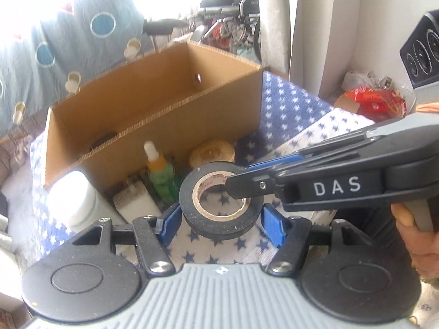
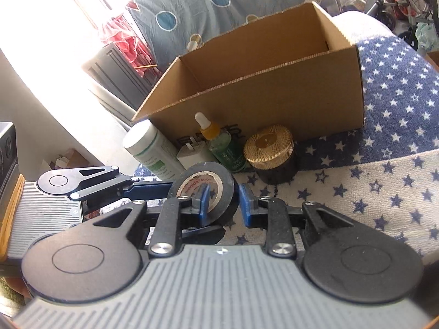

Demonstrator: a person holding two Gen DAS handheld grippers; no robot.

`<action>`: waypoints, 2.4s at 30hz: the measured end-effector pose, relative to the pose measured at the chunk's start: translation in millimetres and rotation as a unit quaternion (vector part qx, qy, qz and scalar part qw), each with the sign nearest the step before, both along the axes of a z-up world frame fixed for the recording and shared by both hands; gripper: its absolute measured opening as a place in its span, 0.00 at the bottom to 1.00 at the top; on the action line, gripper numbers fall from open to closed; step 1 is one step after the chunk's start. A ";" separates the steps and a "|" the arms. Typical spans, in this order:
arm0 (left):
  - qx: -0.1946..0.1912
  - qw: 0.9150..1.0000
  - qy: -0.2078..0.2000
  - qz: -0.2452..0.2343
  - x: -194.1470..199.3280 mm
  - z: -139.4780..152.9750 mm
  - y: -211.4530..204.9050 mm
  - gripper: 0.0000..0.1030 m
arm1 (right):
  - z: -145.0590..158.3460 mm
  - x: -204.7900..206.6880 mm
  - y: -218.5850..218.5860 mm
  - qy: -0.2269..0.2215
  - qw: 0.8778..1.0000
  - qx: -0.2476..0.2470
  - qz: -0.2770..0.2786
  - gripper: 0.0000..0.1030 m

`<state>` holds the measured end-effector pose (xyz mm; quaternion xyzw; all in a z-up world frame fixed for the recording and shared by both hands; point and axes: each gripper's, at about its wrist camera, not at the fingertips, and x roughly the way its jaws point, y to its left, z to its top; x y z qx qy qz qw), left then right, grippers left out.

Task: Organize rigid objects
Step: 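Lift the black tape roll and carry it over the box, then lower the tape roll into the box and open the right tool, then move the right tool to the gold-lidded jar and grasp it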

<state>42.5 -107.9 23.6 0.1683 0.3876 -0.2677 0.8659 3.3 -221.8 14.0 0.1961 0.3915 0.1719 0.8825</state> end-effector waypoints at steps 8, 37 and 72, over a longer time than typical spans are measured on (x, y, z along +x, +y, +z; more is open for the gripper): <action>-0.027 0.998 -0.062 0.004 17.6 52.7 0.0 0.63 | 60.6 6.4 -6.3 -0.085 0.996 -0.020 -0.003 0.23; 0.071 0.965 0.235 0.092 288.3 -46.2 26.9 0.63 | -21.8 320.6 54.7 0.225 0.961 -0.039 0.154 0.23; -0.043 0.995 0.054 0.078 140.3 74.1 42.9 0.73 | 115.9 151.6 -44.4 0.011 0.994 0.083 0.067 0.46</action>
